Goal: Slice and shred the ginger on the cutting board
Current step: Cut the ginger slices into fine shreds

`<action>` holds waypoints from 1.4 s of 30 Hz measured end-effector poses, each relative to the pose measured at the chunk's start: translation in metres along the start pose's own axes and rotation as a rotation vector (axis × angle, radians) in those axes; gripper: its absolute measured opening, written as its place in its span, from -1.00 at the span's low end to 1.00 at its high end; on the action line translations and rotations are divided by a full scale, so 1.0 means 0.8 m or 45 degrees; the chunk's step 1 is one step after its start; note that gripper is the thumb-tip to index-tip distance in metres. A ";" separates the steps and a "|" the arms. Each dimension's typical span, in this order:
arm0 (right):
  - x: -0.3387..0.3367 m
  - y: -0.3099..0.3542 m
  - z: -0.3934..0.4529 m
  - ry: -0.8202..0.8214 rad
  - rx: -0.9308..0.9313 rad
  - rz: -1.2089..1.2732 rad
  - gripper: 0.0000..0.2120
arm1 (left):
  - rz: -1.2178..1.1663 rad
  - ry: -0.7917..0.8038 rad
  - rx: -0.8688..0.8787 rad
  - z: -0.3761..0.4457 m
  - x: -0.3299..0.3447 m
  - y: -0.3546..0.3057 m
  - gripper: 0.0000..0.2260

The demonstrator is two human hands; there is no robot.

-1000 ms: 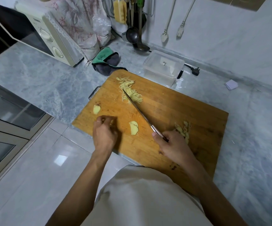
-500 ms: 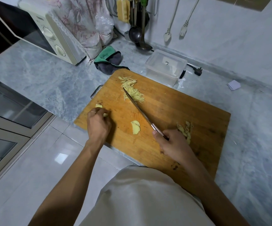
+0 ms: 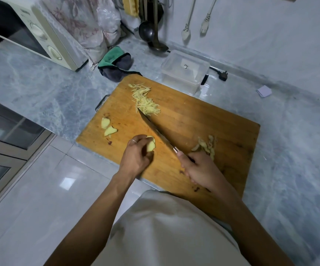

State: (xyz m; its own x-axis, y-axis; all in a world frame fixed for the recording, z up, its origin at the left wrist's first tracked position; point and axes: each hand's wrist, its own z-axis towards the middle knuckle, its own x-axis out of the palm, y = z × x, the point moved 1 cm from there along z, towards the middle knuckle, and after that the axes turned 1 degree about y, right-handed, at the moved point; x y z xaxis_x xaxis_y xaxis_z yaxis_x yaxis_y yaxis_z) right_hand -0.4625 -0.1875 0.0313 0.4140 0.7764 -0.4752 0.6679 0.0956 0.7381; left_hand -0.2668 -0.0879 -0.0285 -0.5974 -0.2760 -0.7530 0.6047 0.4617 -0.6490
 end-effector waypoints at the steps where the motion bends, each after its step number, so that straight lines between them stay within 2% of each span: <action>1: -0.001 0.000 0.001 0.009 0.013 0.018 -0.37 | -0.006 -0.008 -0.011 0.002 -0.002 -0.002 -0.61; 7: -0.011 0.004 0.002 0.071 0.106 0.147 -0.47 | -0.154 -0.060 -0.181 -0.002 -0.009 -0.008 -0.74; 14: -0.013 0.006 0.004 0.055 0.056 0.005 -0.37 | -0.260 -0.160 -0.563 0.012 -0.004 -0.021 -0.63; 19: -0.008 0.006 0.003 0.025 -0.002 -0.068 -0.46 | -0.526 -0.243 -0.836 0.020 0.003 -0.012 -0.88; 21: -0.007 0.005 0.003 0.044 -0.019 -0.100 -0.45 | -0.618 -0.276 -0.902 0.022 0.007 -0.005 -0.88; 30: -0.018 -0.005 0.011 0.152 0.003 -0.097 -0.45 | -0.755 -0.389 -0.969 0.030 0.032 -0.002 -0.98; 36: -0.040 -0.017 0.011 0.228 -0.054 -0.102 -0.46 | -0.742 -0.400 -1.054 0.029 0.026 -0.030 -0.89; 39: -0.051 -0.033 0.005 0.258 -0.035 -0.071 -0.46 | -0.759 -0.344 -1.054 0.012 0.037 -0.045 -0.82; 42: -0.050 -0.038 0.002 0.228 -0.075 -0.085 -0.47 | -0.740 -0.384 -1.025 -0.006 0.048 -0.058 -0.77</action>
State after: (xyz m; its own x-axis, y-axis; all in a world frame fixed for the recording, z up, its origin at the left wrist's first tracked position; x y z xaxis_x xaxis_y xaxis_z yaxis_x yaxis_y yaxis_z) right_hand -0.4984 -0.2227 0.0267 0.2498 0.8652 -0.4348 0.6503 0.1828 0.7374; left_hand -0.3205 -0.1161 -0.0266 -0.4605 -0.7846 -0.4150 -0.3320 0.5859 -0.7393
